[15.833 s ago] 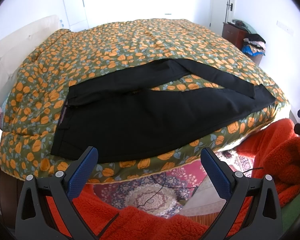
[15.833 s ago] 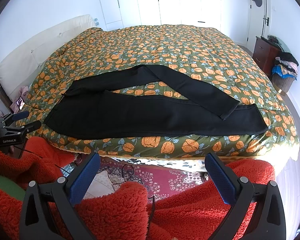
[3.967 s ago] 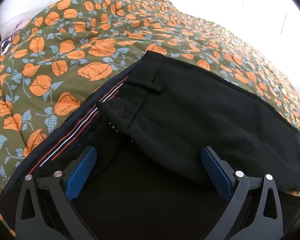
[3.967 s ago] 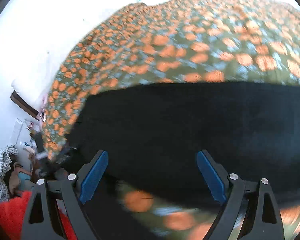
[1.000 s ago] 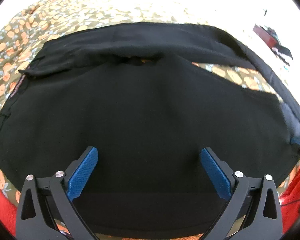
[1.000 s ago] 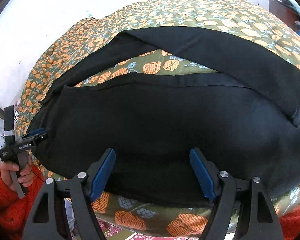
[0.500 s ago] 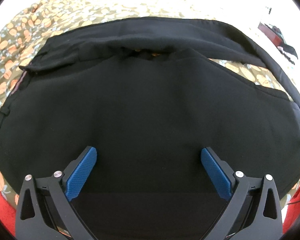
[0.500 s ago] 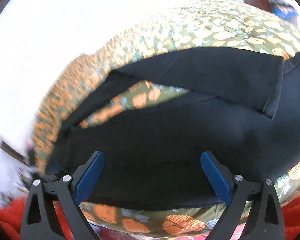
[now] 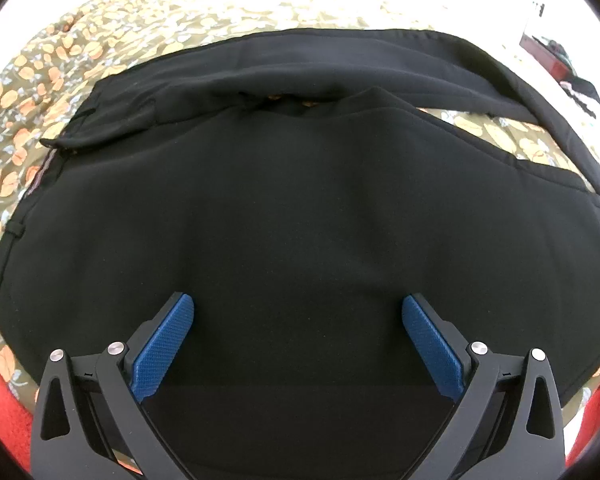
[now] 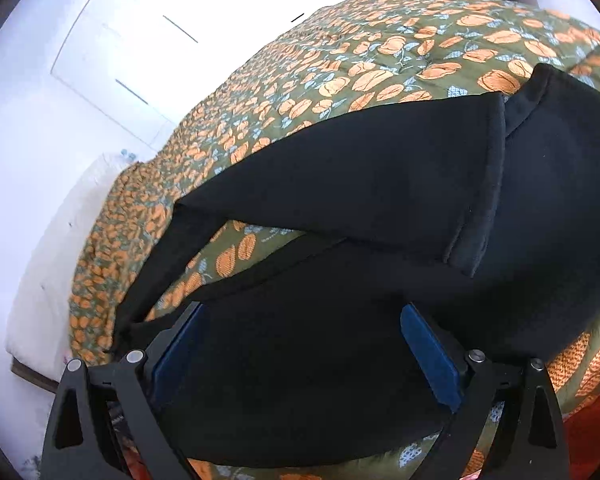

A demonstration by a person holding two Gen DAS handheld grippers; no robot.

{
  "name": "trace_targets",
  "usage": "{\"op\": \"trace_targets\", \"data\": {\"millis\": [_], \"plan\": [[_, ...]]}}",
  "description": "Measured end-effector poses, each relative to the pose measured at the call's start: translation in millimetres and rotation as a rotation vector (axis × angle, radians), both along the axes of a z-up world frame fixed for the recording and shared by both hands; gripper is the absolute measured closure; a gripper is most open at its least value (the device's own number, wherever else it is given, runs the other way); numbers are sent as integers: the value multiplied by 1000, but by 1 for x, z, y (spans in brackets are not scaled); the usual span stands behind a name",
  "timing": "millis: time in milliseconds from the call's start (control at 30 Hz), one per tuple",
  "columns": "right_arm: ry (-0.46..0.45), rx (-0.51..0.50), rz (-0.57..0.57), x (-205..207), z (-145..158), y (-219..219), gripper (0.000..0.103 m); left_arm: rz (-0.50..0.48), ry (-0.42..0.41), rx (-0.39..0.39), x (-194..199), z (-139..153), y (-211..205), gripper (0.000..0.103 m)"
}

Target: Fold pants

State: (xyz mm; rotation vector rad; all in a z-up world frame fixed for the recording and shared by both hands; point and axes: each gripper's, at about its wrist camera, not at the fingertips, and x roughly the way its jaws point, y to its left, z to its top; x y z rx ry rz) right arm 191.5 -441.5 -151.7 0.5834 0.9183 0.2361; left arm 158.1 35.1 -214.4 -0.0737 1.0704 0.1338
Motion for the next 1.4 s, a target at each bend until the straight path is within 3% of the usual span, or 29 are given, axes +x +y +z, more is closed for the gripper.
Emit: {"op": "trace_targets", "data": {"millis": [300,467,600,767,900,967,1133,1167,1233,1300,1400], "plan": [[-13,-66,15,-4,2,3,7,0,-9,6,-1,0,0,0],[-21,-32,31,-4,2,6,8,3,-14,9,-1,-1,-1,0],[-16,-58,-26,6,2,-6,15,7,-16,11,-1,0,-2,0],[7,86,-201,20,-2,-43,19,7,-21,13,-2,0,-2,0],[69,204,-389,16,-11,-63,35,5,-22,14,-2,0,-2,0],[86,304,-489,7,-16,-73,37,5,-23,14,-3,0,-2,0],[98,380,-555,8,-22,-82,38,9,-31,24,-3,-1,-3,0],[103,384,-574,9,-23,-84,41,8,-32,25,-3,-1,-3,0],[122,361,-624,10,-26,-88,64,7,-32,22,-4,-1,-2,0],[144,328,-661,10,-30,-91,81,5,-33,21,-4,-1,-2,0],[144,268,-657,14,-29,-93,88,4,-35,24,-4,-1,-1,0]]}}
